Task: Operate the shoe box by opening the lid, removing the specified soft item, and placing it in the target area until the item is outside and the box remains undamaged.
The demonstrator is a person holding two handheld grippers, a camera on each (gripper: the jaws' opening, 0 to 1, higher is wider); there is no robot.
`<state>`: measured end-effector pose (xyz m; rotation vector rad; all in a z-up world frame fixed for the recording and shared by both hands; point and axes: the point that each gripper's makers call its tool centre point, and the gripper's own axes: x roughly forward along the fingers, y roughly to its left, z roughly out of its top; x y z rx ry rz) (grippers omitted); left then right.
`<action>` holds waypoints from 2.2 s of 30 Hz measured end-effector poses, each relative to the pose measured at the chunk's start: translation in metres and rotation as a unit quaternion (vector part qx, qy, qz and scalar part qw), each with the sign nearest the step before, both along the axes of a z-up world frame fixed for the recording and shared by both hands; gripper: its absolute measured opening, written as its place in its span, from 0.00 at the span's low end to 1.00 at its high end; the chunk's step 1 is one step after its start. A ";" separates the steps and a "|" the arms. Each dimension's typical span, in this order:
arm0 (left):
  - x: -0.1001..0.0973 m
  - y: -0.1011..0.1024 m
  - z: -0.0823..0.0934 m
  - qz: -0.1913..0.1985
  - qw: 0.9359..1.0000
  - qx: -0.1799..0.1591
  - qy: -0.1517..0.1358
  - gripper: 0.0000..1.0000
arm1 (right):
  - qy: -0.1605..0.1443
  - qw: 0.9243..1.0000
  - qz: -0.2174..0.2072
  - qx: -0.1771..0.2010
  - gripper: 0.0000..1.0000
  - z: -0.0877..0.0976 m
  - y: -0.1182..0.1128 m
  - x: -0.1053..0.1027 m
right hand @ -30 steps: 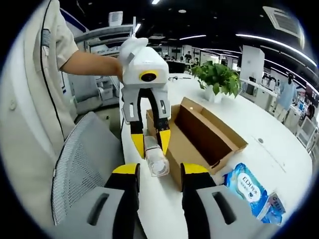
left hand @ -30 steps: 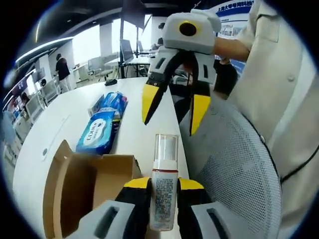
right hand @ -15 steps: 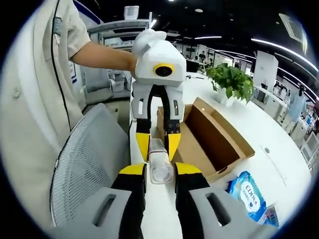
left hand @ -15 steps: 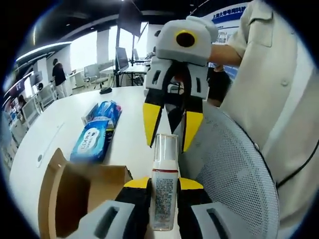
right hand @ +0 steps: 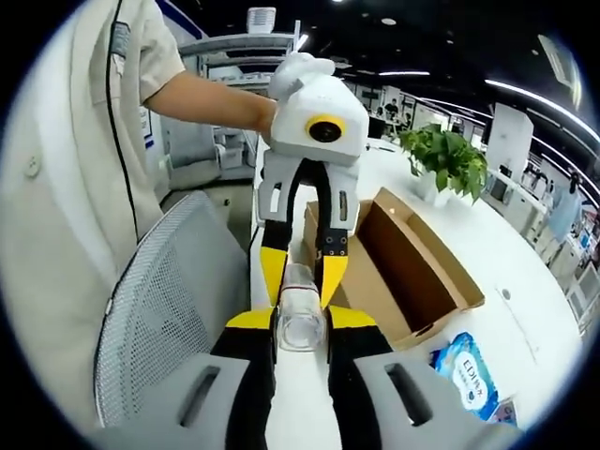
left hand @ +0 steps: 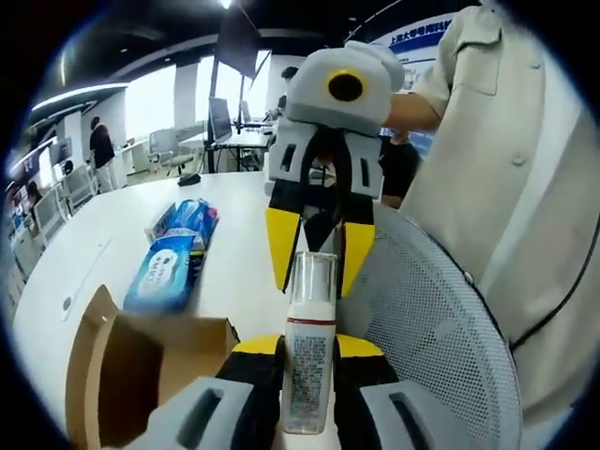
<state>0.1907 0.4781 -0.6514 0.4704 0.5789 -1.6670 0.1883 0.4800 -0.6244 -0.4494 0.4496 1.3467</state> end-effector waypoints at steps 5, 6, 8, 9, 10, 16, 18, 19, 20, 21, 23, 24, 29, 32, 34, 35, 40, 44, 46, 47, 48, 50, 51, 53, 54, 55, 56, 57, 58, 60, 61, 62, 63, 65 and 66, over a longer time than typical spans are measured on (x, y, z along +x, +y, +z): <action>0.006 -0.001 0.002 0.014 1.000 -0.008 0.006 0.20 | 0.011 1.000 -0.015 -0.010 0.16 0.001 -0.002 0.005; 0.006 -0.002 0.002 0.019 1.000 -0.008 0.009 0.20 | 0.017 1.000 -0.019 -0.013 0.16 0.002 -0.002 0.007; 0.007 -0.002 0.003 0.021 1.000 -0.009 0.010 0.21 | 0.019 1.000 -0.018 -0.013 0.16 0.004 -0.003 0.007; 0.008 -0.003 0.003 0.023 1.000 -0.011 0.008 0.21 | 0.019 1.000 -0.017 -0.016 0.16 0.004 -0.003 0.008; 0.008 -0.003 0.004 0.025 1.000 -0.012 0.007 0.21 | 0.018 1.000 -0.016 -0.017 0.16 0.004 -0.003 0.008; 0.015 -0.004 0.005 0.038 0.999 -0.015 0.005 0.28 | 0.013 0.999 -0.009 -0.027 0.16 0.010 -0.005 0.012; 0.016 -0.004 0.006 0.041 0.999 -0.018 0.003 0.29 | 0.011 0.999 -0.008 -0.031 0.16 0.011 -0.007 0.015; 0.017 -0.005 0.007 0.043 0.999 -0.018 0.002 0.29 | 0.010 0.999 -0.008 -0.032 0.16 0.012 -0.008 0.016; 0.018 -0.004 0.007 0.044 0.999 -0.018 0.001 0.30 | 0.008 0.999 -0.007 -0.034 0.16 0.013 -0.009 0.018; 0.021 -0.004 0.006 0.048 0.999 -0.017 -0.004 0.31 | 0.007 0.999 -0.007 -0.035 0.16 0.014 -0.010 0.020; 0.024 -0.003 0.006 0.053 0.998 -0.018 -0.008 0.33 | 0.005 0.999 -0.007 -0.037 0.16 0.016 -0.012 0.023; 0.025 -0.003 0.006 0.057 0.998 -0.019 -0.008 0.34 | 0.004 0.999 -0.007 -0.039 0.16 0.018 -0.013 0.025; 0.033 0.002 0.008 0.083 0.996 -0.023 -0.011 0.43 | -0.006 0.999 -0.006 -0.046 0.16 0.025 -0.020 0.035; 0.040 0.006 0.011 0.108 0.994 -0.033 -0.014 0.50 | -0.011 0.999 -0.005 -0.052 0.16 0.031 -0.027 0.043; 0.045 0.008 0.012 0.122 0.992 -0.034 -0.015 0.54 | -0.015 0.998 -0.006 -0.055 0.16 0.034 -0.030 0.047; 0.046 0.009 0.012 0.125 0.991 -0.035 -0.015 0.57 | -0.016 0.998 -0.006 -0.058 0.16 0.035 -0.034 0.050; 0.063 0.018 0.013 0.180 0.983 -0.038 -0.030 0.75 | -0.025 0.997 -0.003 -0.078 0.16 0.041 -0.048 0.061; 0.066 0.026 0.012 0.199 0.979 -0.038 -0.026 0.77 | -0.033 0.995 -0.002 -0.091 0.16 0.045 -0.058 0.070; 0.067 0.029 0.013 0.207 0.977 -0.039 -0.024 0.79 | -0.036 0.994 -0.002 -0.099 0.16 0.046 -0.063 0.075; 0.067 0.031 0.014 0.212 0.976 -0.041 -0.024 0.81 | -0.037 0.994 -0.001 -0.102 0.16 0.047 -0.065 0.078; 0.067 0.032 0.014 0.216 0.975 -0.042 -0.024 0.82 | -0.039 0.994 0.000 -0.105 0.16 0.048 -0.068 0.081; 0.069 0.036 0.017 0.227 0.972 -0.046 -0.027 0.85 | -0.044 0.993 0.001 -0.112 0.16 0.050 -0.073 0.088; 0.070 0.037 0.017 0.232 0.971 -0.047 -0.028 0.86 | -0.045 0.992 0.001 -0.114 0.16 0.051 -0.075 0.091; 0.073 0.042 0.020 0.246 0.968 -0.049 -0.033 0.88 | -0.047 0.992 0.002 -0.121 0.16 0.053 -0.080 0.098; 0.074 0.045 0.023 0.253 0.966 -0.051 -0.035 0.89 | -0.049 0.991 0.001 -0.125 0.16 0.053 -0.083 0.102; 0.074 0.046 0.024 0.255 0.965 -0.052 -0.035 0.91 | -0.050 0.991 0.002 -0.127 0.16 0.053 -0.084 0.104; 0.077 0.049 0.025 0.265 0.962 -0.055 -0.037 0.92 | -0.051 0.990 0.002 -0.130 0.16 0.053 -0.087 0.108; 0.078 0.052 0.027 0.271 0.960 -0.057 -0.038 0.94 | -0.052 0.990 0.002 -0.133 0.16 0.054 -0.089 0.111; 0.079 0.055 0.029 0.279 0.958 -0.058 -0.041 0.96 | -0.053 0.989 0.002 -0.137 0.16 0.054 -0.092 0.116; 0.083 0.061 0.031 0.294 0.953 -0.060 -0.046 0.98 | -0.054 0.988 0.002 -0.144 0.16 0.054 -0.097 0.123; 0.084 0.064 0.031 0.301 0.950 -0.062 -0.046 1.00 | -0.055 0.987 0.001 -0.148 0.16 0.055 -0.099 0.128; 0.086 0.067 0.032 0.309 0.948 -0.064 -0.046 1.00 | -0.056 0.987 0.002 -0.152 0.16 0.055 -0.101 0.131; 0.087 0.070 0.032 0.317 0.945 -0.066 -0.044 1.00 | -0.057 0.986 0.002 -0.155 0.16 0.056 -0.102 0.134; 0.087 0.075 0.032 0.327 0.942 -0.067 -0.043 1.00 | -0.057 0.985 0.002 -0.160 0.16 0.057 -0.106 0.141; 0.088 0.077 0.032 0.331 0.940 -0.067 -0.045 1.00 | -0.059 0.985 0.002 -0.163 0.16 0.058 -0.107 0.145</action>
